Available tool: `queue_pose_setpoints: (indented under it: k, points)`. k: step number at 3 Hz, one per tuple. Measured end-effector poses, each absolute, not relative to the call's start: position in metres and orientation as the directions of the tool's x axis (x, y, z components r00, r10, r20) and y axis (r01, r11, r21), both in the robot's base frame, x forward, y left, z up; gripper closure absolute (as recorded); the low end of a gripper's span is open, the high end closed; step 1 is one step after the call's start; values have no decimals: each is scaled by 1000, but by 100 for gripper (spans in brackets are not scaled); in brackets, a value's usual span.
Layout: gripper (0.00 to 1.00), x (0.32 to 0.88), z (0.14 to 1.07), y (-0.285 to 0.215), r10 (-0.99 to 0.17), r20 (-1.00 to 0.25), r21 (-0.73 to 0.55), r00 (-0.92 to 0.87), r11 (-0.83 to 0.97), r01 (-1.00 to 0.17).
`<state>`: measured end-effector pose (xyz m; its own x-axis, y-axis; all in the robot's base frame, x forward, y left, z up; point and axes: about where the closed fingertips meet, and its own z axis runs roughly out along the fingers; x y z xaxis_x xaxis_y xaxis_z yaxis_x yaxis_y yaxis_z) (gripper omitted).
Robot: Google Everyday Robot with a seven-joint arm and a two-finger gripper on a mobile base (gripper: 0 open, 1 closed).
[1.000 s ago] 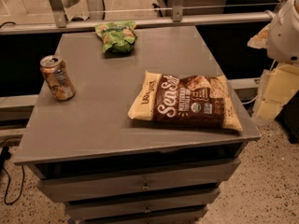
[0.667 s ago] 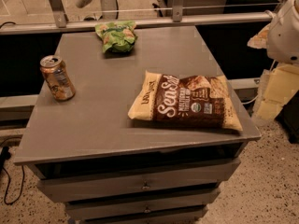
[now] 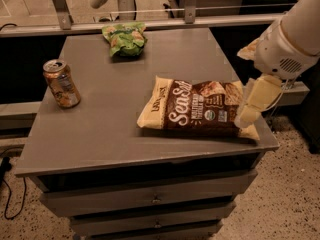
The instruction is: Move brown chip bag near green rice chip bag
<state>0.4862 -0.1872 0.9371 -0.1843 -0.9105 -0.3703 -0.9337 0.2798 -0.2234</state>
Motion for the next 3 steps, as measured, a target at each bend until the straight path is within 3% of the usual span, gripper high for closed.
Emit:
queue_pose_setpoints:
  k: [2,3]
  points:
    - [0,536,890,-158,-842,-513,-180,-165,293,-939]
    - [16,544,874,-154,-817,-543,-136,-195,315,-939]
